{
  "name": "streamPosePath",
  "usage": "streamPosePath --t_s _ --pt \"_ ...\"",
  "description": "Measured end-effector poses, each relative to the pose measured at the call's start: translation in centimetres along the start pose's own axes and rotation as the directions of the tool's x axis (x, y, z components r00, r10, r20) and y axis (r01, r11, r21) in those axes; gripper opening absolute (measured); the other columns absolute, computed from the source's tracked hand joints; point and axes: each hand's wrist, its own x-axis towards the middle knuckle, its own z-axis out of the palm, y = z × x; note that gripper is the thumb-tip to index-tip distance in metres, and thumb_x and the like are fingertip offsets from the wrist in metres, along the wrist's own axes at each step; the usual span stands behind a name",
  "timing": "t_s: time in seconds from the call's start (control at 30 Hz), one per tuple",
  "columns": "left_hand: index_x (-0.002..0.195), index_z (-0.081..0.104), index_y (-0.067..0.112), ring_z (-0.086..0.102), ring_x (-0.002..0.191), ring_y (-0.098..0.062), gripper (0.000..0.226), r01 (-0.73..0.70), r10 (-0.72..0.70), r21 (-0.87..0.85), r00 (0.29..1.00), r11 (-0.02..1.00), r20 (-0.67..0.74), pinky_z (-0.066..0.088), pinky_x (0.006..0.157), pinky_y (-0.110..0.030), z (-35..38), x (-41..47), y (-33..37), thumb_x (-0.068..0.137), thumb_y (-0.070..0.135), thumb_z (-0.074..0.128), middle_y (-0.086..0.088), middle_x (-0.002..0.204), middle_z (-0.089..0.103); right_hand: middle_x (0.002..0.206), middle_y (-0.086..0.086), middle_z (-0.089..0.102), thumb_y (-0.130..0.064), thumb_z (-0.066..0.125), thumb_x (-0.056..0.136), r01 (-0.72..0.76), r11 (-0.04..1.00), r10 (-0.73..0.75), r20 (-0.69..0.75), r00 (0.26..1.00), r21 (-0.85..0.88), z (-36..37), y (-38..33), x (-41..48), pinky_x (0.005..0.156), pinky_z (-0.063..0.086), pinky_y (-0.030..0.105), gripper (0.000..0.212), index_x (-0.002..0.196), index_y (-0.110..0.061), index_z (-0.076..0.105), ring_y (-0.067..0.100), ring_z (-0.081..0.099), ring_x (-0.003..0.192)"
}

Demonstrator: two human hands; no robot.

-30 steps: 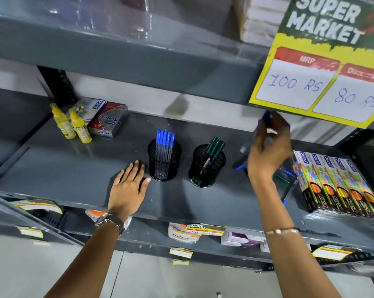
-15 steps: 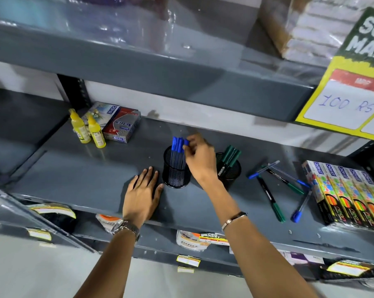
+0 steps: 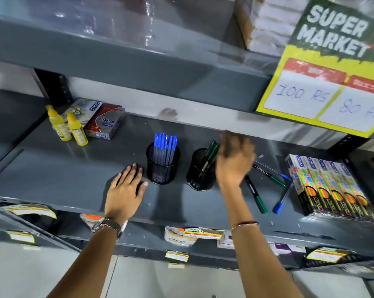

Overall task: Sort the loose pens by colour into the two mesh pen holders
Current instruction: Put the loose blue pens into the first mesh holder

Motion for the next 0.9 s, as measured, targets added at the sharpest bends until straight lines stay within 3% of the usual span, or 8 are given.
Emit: streamPosePath --t_s 0.03,0.1,0.17,0.23,0.43,0.63,0.8,0.9 --pt "0.129 0.053 0.007 0.042 0.129 -0.027 0.056 0.002 -0.002 0.000 1.000 1.000 0.002 0.023 0.107 -0.038 0.1 0.0 0.0 0.092 0.042 0.030 -0.013 0.138 0.049 0.093 0.021 0.066 -0.028 0.060 0.087 -0.107 0.994 0.105 -0.045 0.993 -0.036 -0.6 2.5 0.6 0.066 0.047 0.041 0.020 0.098 -0.013 0.068 0.039 0.059 0.082" --pt "0.130 0.053 0.008 0.041 0.130 -0.026 0.057 0.005 -0.005 0.003 1.000 1.000 0.001 0.023 0.107 -0.038 0.2 0.0 -0.1 0.092 0.043 0.029 -0.012 0.139 0.048 0.110 0.024 0.062 -0.029 0.061 0.088 -0.268 0.953 0.289 0.155 0.945 -0.143 -0.9 7.2 1.0 0.078 0.045 0.047 0.028 0.109 -0.011 0.064 0.043 0.054 0.099" --pt "0.129 0.053 0.007 0.041 0.129 -0.027 0.057 0.011 -0.011 0.000 1.000 1.000 -0.008 0.022 0.107 -0.037 0.1 0.0 -0.1 0.091 0.043 0.029 -0.013 0.138 0.048 0.124 0.021 0.056 -0.030 0.062 0.087 -0.124 0.955 0.244 0.473 0.847 -0.270 -0.6 10.8 0.3 0.089 0.040 0.049 0.036 0.118 -0.013 0.059 0.043 0.047 0.110" --pt "0.129 0.053 0.007 0.042 0.129 -0.027 0.057 0.016 -0.016 -0.005 1.000 1.000 -0.014 0.021 0.106 -0.037 0.1 -0.1 0.1 0.091 0.042 0.030 -0.013 0.138 0.049 0.132 0.015 0.053 -0.028 0.065 0.084 0.066 0.967 0.115 0.651 0.750 -0.247 -0.2 12.8 -0.1 0.094 0.037 0.048 0.043 0.124 -0.016 0.055 0.040 0.044 0.116" --pt "0.131 0.051 0.008 0.041 0.130 -0.027 0.060 0.012 -0.012 0.000 1.000 1.000 -0.007 0.022 0.107 -0.038 0.2 0.1 0.1 0.091 0.045 0.028 -0.012 0.139 0.048 0.130 0.007 0.055 -0.027 0.057 0.090 0.286 0.927 0.023 0.798 0.602 -0.242 0.7 14.2 0.5 0.097 0.035 0.041 0.031 0.121 -0.025 0.059 0.032 0.044 0.121" --pt "0.131 0.052 0.008 0.041 0.129 -0.027 0.060 0.019 -0.019 0.004 1.000 1.000 -0.003 0.020 0.107 -0.036 0.2 0.0 0.1 0.091 0.046 0.028 -0.012 0.139 0.048 0.107 0.010 0.067 -0.013 0.068 0.080 0.281 0.958 -0.146 0.753 0.642 -0.054 0.8 14.3 0.4 0.090 0.043 0.039 0.017 0.097 -0.015 0.071 0.036 0.057 0.105" --pt "0.132 0.050 0.008 0.040 0.131 -0.026 0.061 0.021 -0.021 -0.003 1.000 1.000 -0.001 0.018 0.108 -0.036 0.1 0.0 0.1 0.090 0.046 0.026 -0.011 0.140 0.047 0.087 0.013 0.069 -0.012 0.068 0.081 0.351 0.936 -0.281 0.524 0.804 -0.035 0.9 13.0 0.6 0.075 0.031 0.036 0.009 0.089 -0.009 0.064 0.035 0.063 0.085" --pt "0.133 0.049 0.008 0.038 0.132 -0.026 0.062 0.020 -0.020 -0.010 1.000 1.000 0.000 0.020 0.108 -0.038 0.1 0.0 0.1 0.090 0.047 0.025 -0.012 0.141 0.045 0.089 0.018 0.069 -0.016 0.061 0.088 0.199 0.980 -0.191 0.353 0.916 0.013 0.2 10.8 2.0 0.075 0.041 0.042 0.012 0.093 -0.005 0.061 0.039 0.061 0.083"
